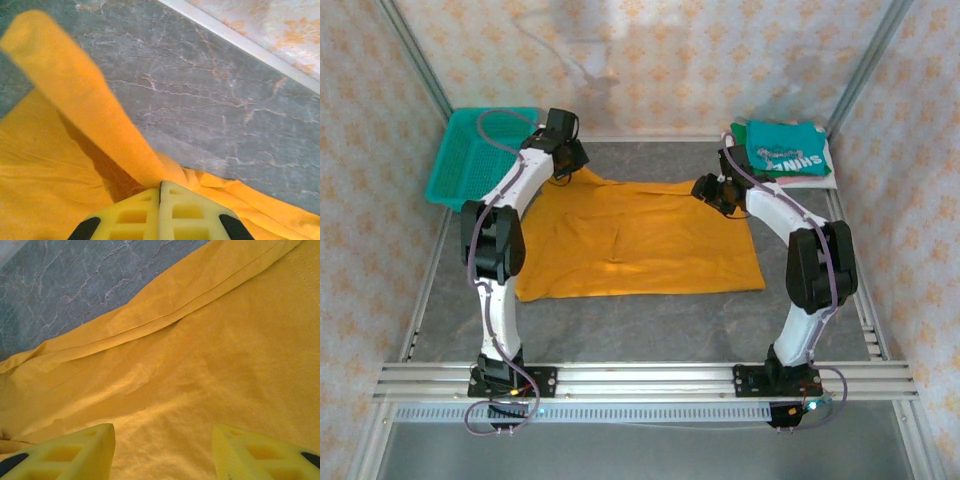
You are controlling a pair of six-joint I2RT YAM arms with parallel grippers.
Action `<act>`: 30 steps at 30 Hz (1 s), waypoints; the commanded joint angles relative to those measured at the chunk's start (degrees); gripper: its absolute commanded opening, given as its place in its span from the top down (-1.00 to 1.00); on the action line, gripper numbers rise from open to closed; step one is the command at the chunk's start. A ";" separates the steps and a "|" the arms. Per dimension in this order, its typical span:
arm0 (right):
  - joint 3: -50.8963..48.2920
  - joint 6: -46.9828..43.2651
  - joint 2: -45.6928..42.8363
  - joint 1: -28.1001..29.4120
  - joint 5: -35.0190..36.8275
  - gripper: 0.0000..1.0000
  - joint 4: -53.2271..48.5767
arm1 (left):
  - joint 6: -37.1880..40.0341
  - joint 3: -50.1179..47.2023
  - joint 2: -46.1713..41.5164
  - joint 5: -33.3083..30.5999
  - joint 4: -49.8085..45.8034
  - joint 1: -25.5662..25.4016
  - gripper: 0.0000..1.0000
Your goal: Fold and stack the t-shirts
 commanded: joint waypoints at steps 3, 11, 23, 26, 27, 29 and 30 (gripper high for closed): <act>1.32 0.79 -0.32 -0.42 1.51 -0.08 -0.06 | -1.18 -6.75 -6.47 -2.37 0.80 -3.13 1.00; 1.58 0.43 -0.50 -0.40 1.92 -0.08 -0.61 | -4.45 -18.88 -18.61 -3.99 2.07 -9.54 1.00; 1.32 0.46 0.21 -0.38 1.60 -0.09 -0.44 | 1.07 -26.32 -23.11 -8.81 -7.44 -14.31 0.69; 1.38 0.43 0.56 -0.42 1.31 -0.09 -0.52 | 1.85 -30.27 -26.51 -10.13 -6.16 -14.32 0.32; 1.28 0.44 0.56 -0.44 1.34 -0.09 -0.53 | 2.06 -31.42 -28.04 -10.99 -5.86 -14.16 0.23; 1.13 0.41 0.51 -0.38 1.40 -0.09 -0.53 | 2.51 -34.49 -31.32 -11.20 -3.66 -13.37 0.14; 1.14 0.47 0.49 -0.38 1.40 -0.09 -0.39 | 2.51 -36.24 -33.02 -9.77 -1.94 -12.27 0.10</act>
